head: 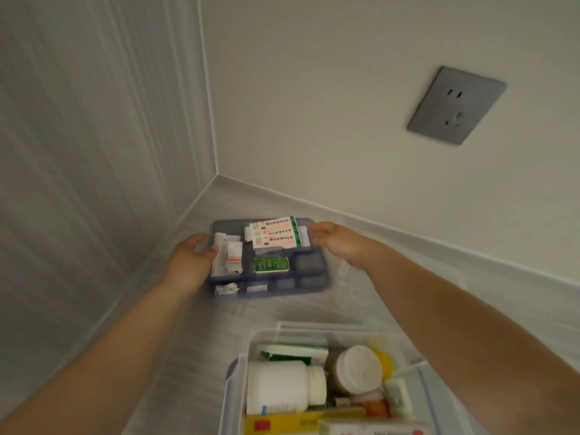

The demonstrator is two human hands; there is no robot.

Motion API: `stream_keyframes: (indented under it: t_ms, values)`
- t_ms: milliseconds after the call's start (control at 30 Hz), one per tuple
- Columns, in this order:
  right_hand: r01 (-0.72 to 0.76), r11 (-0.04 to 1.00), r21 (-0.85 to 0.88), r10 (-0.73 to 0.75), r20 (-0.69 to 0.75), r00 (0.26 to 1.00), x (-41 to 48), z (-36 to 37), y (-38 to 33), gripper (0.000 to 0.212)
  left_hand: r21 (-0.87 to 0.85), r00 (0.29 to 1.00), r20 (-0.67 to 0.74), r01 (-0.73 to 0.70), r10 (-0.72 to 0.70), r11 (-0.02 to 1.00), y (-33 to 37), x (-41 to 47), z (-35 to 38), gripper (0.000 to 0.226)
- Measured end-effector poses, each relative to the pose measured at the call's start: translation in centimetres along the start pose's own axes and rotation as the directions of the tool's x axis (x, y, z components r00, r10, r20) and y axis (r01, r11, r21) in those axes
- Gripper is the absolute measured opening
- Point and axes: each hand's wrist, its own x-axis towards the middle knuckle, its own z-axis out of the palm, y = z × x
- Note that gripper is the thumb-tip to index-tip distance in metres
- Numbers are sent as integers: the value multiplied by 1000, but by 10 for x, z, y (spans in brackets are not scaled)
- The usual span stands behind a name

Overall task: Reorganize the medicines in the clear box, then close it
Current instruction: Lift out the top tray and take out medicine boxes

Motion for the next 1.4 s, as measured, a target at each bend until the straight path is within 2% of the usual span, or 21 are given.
stream_keyframes:
  t_ms: [133,233,300,367,467,600,733,833,967,1033,1167,1233,1300,1400]
  values:
    - [162,977,-136,-184,-168,969,-52,-8,-8,31,-47,966,127,-223,227,974,15,-69,-25,20]
    - [352,930,-101,-367,-247,897,-114,-9,7,23,-64,893,265,-360,364,931,14,-131,-36,32]
    - [409,906,-112,-423,-276,863,-160,-3,22,32,-8,851,331,-431,409,903,7,-161,-31,39]
    - [394,899,-191,-435,-287,853,-194,6,40,35,123,835,396,-459,381,880,-1,-180,-21,40]
    - [302,910,-285,-373,-243,895,-223,20,63,27,320,843,395,-498,365,806,-5,-189,-14,52]
    - [226,882,-414,-278,-69,958,-238,33,74,55,367,839,427,-501,336,784,-2,-194,-17,54]
    - [237,807,-542,-223,91,970,-240,42,63,67,458,865,415,-467,283,756,-8,-207,-21,53]
    - [244,756,-607,-177,168,970,-238,44,55,71,447,892,350,-426,285,787,-14,-217,-24,48]
    - [230,721,-654,-143,185,972,-236,37,49,66,432,907,301,-405,295,806,-16,-219,-23,43]
    - [206,717,-666,-76,219,973,-232,34,47,63,420,908,294,-403,298,813,-18,-216,-22,42]
    - [206,641,-740,52,310,949,-219,33,36,55,379,907,276,-407,319,831,-19,-217,-22,36]
    - [214,641,-737,74,337,939,-215,29,33,54,348,908,265,-404,325,846,-17,-218,-23,34]
    - [204,651,-731,103,352,930,-213,26,35,61,340,906,268,-406,326,848,-17,-218,-23,35]
    - [212,719,-662,68,371,926,-212,22,38,59,353,903,277,-414,329,839,-17,-218,-23,36]
